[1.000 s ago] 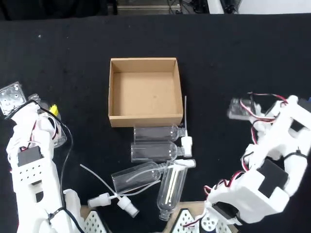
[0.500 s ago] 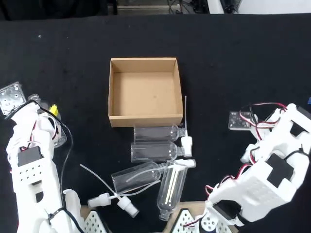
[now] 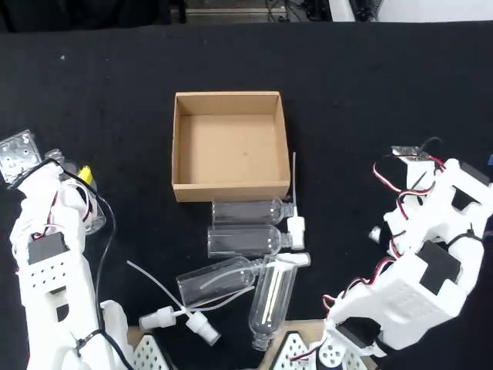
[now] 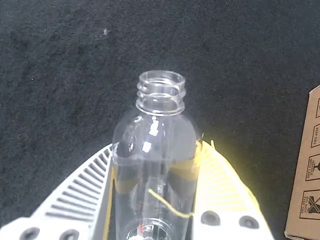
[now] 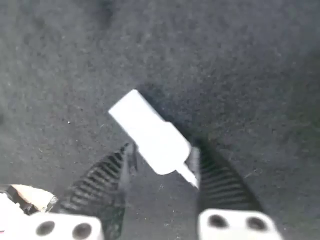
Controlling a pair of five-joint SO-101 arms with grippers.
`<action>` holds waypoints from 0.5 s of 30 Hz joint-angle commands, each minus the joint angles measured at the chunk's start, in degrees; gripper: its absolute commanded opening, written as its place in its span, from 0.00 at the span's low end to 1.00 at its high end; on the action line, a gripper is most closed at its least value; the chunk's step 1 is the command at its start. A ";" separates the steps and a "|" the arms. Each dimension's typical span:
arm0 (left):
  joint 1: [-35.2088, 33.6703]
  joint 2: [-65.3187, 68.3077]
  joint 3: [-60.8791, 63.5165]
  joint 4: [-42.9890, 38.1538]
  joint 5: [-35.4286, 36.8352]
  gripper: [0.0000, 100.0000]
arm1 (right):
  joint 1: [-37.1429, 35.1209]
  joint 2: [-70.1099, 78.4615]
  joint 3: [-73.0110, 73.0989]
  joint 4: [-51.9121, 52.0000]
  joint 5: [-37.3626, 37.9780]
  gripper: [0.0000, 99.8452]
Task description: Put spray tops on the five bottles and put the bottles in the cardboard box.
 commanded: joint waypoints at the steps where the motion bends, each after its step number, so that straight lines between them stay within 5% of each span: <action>1: 0.22 -2.29 -0.40 -1.05 0.35 0.03 | -1.14 -0.92 -2.68 0.53 4.04 0.28; 10: 0.22 -2.29 -0.40 -1.05 0.35 0.03 | -0.97 -2.51 2.59 -0.09 29.27 0.28; 15: 0.22 -2.29 -0.40 -1.23 0.35 0.03 | -0.62 -3.03 6.64 -3.52 35.52 0.18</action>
